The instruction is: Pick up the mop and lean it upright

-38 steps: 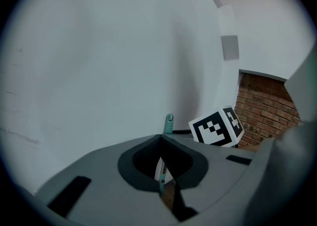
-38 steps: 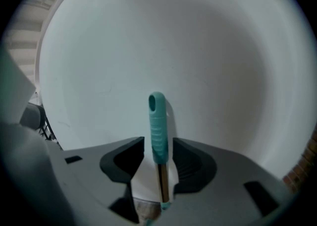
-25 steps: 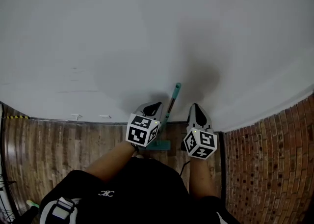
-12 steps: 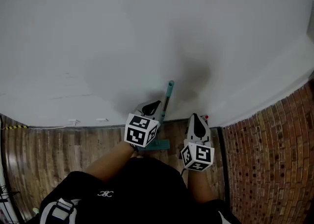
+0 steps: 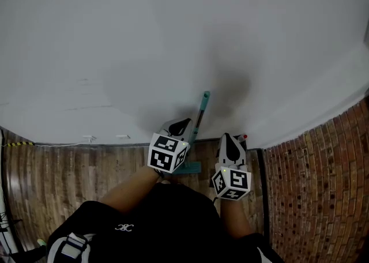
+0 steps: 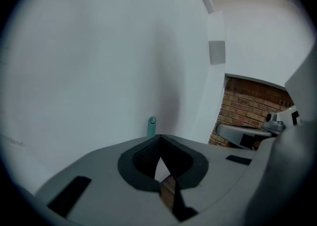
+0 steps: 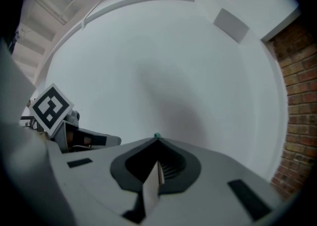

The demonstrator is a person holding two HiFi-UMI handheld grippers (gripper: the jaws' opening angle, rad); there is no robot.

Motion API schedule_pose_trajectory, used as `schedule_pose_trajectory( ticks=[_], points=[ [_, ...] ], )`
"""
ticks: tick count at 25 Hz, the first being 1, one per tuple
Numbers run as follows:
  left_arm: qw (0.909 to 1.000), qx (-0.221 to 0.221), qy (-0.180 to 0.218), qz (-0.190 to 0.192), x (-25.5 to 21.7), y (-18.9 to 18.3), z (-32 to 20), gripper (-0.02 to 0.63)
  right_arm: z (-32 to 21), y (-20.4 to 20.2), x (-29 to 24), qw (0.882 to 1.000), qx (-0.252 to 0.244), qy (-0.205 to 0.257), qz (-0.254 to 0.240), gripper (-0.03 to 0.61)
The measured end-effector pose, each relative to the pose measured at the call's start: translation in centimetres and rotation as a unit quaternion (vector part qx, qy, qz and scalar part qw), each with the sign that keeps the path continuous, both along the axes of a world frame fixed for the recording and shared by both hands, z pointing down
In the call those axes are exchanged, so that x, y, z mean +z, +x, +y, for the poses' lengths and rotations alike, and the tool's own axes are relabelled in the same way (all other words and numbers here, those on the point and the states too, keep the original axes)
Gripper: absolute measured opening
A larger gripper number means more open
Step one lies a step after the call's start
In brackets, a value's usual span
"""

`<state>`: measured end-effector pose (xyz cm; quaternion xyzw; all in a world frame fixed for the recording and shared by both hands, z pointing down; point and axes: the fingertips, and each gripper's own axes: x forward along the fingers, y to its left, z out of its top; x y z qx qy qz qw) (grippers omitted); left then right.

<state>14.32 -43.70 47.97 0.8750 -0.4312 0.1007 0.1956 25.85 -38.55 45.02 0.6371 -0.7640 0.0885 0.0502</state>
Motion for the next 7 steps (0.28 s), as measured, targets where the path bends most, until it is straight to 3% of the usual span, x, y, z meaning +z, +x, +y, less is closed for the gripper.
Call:
schedule_pose_trajectory(
  ticks=[7],
  points=[
    [1.0000, 0.001, 0.000, 0.005, 0.03, -0.55, 0.16, -0.005, 0.31, -0.43, 0.29, 1.000, 0.002, -0.008, -0.008, 0.012]
  ],
)
